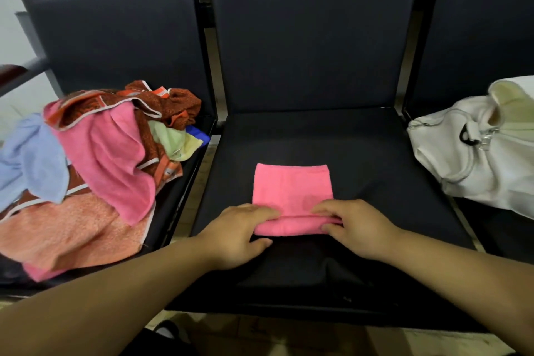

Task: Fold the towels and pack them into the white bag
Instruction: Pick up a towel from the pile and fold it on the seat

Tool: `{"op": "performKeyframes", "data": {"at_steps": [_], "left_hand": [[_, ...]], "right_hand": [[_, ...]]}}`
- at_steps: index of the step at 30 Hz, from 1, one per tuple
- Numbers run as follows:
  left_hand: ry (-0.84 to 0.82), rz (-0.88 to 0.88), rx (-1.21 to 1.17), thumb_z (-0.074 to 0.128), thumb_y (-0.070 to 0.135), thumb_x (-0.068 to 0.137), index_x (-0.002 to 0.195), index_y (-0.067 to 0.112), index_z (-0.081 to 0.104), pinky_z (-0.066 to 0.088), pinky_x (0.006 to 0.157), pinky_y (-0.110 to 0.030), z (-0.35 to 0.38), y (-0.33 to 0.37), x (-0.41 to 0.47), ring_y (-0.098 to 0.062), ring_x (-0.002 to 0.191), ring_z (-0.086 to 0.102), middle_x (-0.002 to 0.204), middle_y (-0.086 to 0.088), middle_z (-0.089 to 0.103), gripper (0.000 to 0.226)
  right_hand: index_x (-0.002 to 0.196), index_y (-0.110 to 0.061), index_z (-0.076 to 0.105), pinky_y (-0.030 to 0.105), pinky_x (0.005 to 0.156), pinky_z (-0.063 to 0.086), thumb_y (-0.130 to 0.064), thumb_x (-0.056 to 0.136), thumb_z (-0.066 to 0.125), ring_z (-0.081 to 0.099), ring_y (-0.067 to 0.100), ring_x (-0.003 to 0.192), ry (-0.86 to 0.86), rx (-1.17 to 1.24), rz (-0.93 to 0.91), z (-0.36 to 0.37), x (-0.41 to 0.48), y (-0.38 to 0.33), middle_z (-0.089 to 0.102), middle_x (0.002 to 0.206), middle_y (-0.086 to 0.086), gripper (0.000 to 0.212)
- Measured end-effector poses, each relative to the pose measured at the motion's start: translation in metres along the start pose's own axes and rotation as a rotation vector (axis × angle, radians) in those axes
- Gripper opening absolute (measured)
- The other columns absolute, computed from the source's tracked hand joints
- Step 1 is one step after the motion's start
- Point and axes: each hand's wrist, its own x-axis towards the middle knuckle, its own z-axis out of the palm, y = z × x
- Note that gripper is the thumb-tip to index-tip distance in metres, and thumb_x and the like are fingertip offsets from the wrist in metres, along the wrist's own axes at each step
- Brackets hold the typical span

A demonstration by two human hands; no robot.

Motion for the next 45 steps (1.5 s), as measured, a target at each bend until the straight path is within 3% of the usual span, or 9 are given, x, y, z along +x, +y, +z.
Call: {"op": "performKeyframes", "data": {"at_steps": [6,12,16,23,26,31,38,42,45], "left_hand": [[-0.007,-0.081,-0.401,0.072,0.010,0.088,0.104,0.029,0.072,0.052,0.093,-0.026,-0.013,0.012,-0.011,-0.005,0.097,0.069,0.100,0.014,0.074,0.025],[0.133,-0.194,-0.588,0.060,0.005,0.095,0.108,0.026,0.056,0.047,0.074,-0.025,-0.016,0.023,-0.001,-0.006,0.073,0.059,0.084,0.009,0.070,0.026],[0.163,-0.255,-0.624,0.058,0.012,0.096,0.112,0.036,0.051,0.053,0.085,-0.043,-0.016,0.023,0.008,-0.025,0.093,0.067,0.098,-0.002,0.072,0.029],[0.043,-0.243,-0.671,0.068,0.025,0.092,0.128,0.037,0.045,0.053,0.096,-0.035,-0.011,0.016,0.013,-0.009,0.105,0.067,0.112,0.004,0.070,0.044],[0.002,-0.215,-0.597,0.079,0.023,0.077,0.133,0.043,0.042,0.056,0.090,-0.032,-0.011,0.013,0.016,-0.010,0.105,0.068,0.113,0.007,0.068,0.070],[0.130,-0.300,-0.581,0.068,0.014,0.093,0.144,0.033,0.035,0.056,0.091,-0.040,-0.007,0.006,0.026,-0.016,0.090,0.071,0.097,-0.003,0.073,0.063],[0.216,-0.335,-0.455,0.062,0.022,0.098,0.147,0.037,0.029,0.041,0.074,-0.017,-0.003,0.006,0.037,0.001,0.071,0.062,0.075,0.005,0.063,0.060],[0.232,-0.348,-0.317,0.062,0.026,0.098,0.131,0.040,0.035,0.046,0.071,-0.021,-0.002,0.010,0.041,-0.005,0.076,0.062,0.085,0.006,0.063,0.045],[0.279,-0.302,-0.177,0.063,0.027,0.096,0.107,0.038,0.041,0.048,0.071,-0.027,-0.002,0.009,0.045,-0.007,0.078,0.057,0.094,0.010,0.055,0.027]], "right_hand": [[0.098,-0.034,0.076,0.020,0.095,0.051,-0.013,0.089,0.076,0.069,-0.001,0.103,-0.126,0.457,0.138,-0.028,-0.011,-0.005,0.077,0.104,-0.011,0.023],[0.113,-0.032,0.072,0.021,0.099,0.049,-0.024,0.083,0.083,0.067,-0.001,0.107,-0.102,0.556,0.168,-0.035,-0.014,-0.005,0.075,0.109,-0.011,0.033],[0.123,-0.038,0.063,0.009,0.091,0.045,-0.014,0.074,0.088,0.062,-0.009,0.110,-0.159,0.422,0.152,-0.031,-0.012,-0.002,0.068,0.118,-0.021,0.060],[0.115,-0.040,0.059,0.029,0.087,0.056,-0.021,0.080,0.081,0.067,0.006,0.094,-0.040,0.398,0.176,-0.028,0.000,0.011,0.069,0.106,-0.010,0.046],[0.120,-0.037,0.057,0.029,0.092,0.054,-0.023,0.083,0.079,0.065,0.004,0.100,-0.028,0.394,0.176,-0.023,0.005,0.016,0.066,0.111,-0.013,0.045],[0.122,-0.034,0.054,0.027,0.087,0.051,-0.029,0.088,0.076,0.063,0.006,0.094,0.005,0.381,0.228,-0.015,0.012,0.024,0.064,0.109,-0.011,0.041],[0.118,-0.037,0.049,0.032,0.064,0.050,-0.038,0.087,0.075,0.056,0.010,0.062,0.045,0.390,0.310,-0.009,0.022,0.031,0.066,0.083,0.009,0.040],[0.117,-0.035,0.049,0.024,0.060,0.043,-0.038,0.088,0.074,0.053,0.005,0.057,0.052,0.267,0.326,-0.009,0.027,0.031,0.061,0.070,-0.001,0.038],[0.122,-0.038,0.052,0.020,0.077,0.043,-0.037,0.086,0.075,0.060,0.005,0.086,0.079,0.112,0.254,-0.011,0.031,0.030,0.058,0.091,-0.010,0.043]]}}
